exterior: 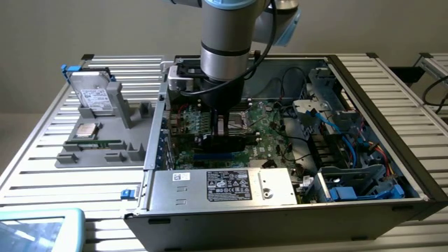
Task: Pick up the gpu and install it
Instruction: 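Insert the gpu into the slot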
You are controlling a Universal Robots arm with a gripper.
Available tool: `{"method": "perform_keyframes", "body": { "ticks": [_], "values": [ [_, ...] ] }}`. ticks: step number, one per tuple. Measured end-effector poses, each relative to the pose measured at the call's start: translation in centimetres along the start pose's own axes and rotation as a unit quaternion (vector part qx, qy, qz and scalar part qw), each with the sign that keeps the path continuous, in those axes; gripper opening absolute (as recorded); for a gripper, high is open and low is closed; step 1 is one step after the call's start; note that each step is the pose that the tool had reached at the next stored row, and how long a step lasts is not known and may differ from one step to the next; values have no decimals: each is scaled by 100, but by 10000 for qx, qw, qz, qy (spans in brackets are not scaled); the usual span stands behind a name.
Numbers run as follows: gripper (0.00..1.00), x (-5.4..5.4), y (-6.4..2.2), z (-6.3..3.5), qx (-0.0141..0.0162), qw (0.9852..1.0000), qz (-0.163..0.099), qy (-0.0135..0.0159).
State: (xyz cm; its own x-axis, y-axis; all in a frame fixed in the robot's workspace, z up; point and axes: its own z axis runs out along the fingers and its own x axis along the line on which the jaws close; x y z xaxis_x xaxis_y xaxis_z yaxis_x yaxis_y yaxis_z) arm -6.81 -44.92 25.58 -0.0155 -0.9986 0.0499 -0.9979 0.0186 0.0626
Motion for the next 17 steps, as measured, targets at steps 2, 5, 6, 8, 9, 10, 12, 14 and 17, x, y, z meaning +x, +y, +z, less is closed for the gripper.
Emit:
{"method": "perform_keyframes", "body": {
  "ticks": [2, 5, 6, 8, 9, 10, 12, 14, 17],
  "values": [
    [27, 0, 0, 1, -14, 10000, -1, 0],
    [27, 0, -1, 5, -33, 10000, 0, -2],
    [27, 0, 0, 5, -33, 10000, 0, -2],
    [27, 0, -1, 5, -33, 10000, 0, -2],
    [27, 0, 0, 5, -33, 10000, 0, -2],
    [27, 1, -1, 6, -33, 10000, 1, -3],
    [27, 1, -2, 7, -32, 10000, 1, -4],
    [27, 2, -2, 11, -33, 10000, 0, -3],
    [27, 2, -2, 19, -33, 10000, 0, -2]
  ]
}}
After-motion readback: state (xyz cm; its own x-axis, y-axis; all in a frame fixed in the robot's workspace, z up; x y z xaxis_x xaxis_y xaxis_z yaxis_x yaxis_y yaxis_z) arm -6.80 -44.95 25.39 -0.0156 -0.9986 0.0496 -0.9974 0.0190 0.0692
